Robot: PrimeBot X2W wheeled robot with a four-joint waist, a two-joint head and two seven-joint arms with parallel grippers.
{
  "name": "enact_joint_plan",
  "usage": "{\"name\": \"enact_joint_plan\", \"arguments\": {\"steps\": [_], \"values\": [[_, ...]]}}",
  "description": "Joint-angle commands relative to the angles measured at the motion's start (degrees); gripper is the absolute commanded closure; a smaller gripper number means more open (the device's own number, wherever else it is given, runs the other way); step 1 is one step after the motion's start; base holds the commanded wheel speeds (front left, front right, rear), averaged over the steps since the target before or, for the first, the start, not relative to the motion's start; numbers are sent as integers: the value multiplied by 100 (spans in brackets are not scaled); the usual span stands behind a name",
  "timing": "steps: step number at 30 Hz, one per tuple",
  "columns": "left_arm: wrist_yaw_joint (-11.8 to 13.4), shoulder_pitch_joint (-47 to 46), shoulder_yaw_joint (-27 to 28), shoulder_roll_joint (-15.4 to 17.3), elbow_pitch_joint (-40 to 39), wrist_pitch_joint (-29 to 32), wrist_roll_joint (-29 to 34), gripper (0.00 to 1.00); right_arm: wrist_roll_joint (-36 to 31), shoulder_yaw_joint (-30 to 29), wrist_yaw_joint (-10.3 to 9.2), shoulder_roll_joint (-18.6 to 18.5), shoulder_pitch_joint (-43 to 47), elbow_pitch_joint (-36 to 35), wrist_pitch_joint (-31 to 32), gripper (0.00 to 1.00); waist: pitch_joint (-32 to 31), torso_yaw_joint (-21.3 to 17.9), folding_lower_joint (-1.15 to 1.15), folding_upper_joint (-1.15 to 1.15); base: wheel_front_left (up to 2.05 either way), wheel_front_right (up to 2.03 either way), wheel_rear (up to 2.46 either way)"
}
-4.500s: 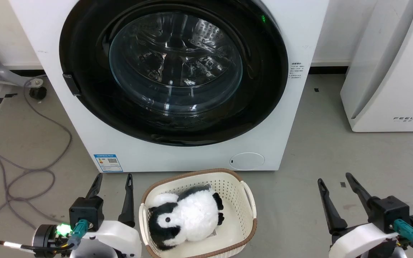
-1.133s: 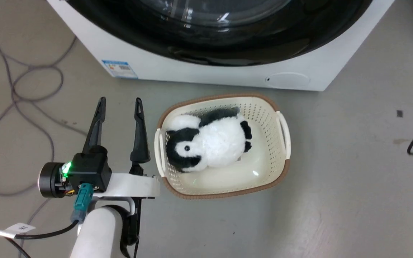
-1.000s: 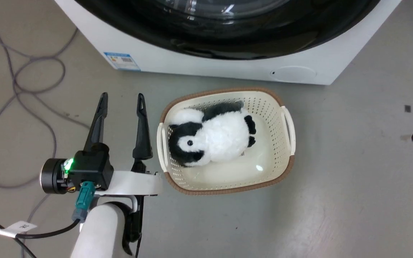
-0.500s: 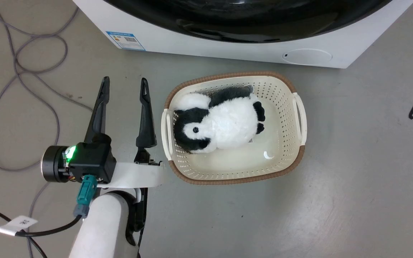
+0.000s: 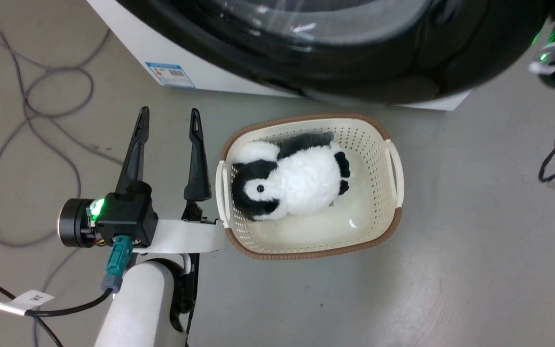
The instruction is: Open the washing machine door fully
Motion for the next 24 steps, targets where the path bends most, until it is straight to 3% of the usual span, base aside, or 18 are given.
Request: {"name": "enact_joint_plan", "arguments": {"steps": [1, 24], "values": [[17, 65, 27, 4, 17, -30, -15, 0, -19, 128, 8, 122, 211, -95, 116, 100, -123, -41, 0, 0, 0, 0, 0], [-246, 816, 322, 4, 287, -30, 157, 0, 259, 946, 8, 273, 2433, -1720, 1222, 100, -1277, -444, 0, 0, 0, 0, 0]]}}
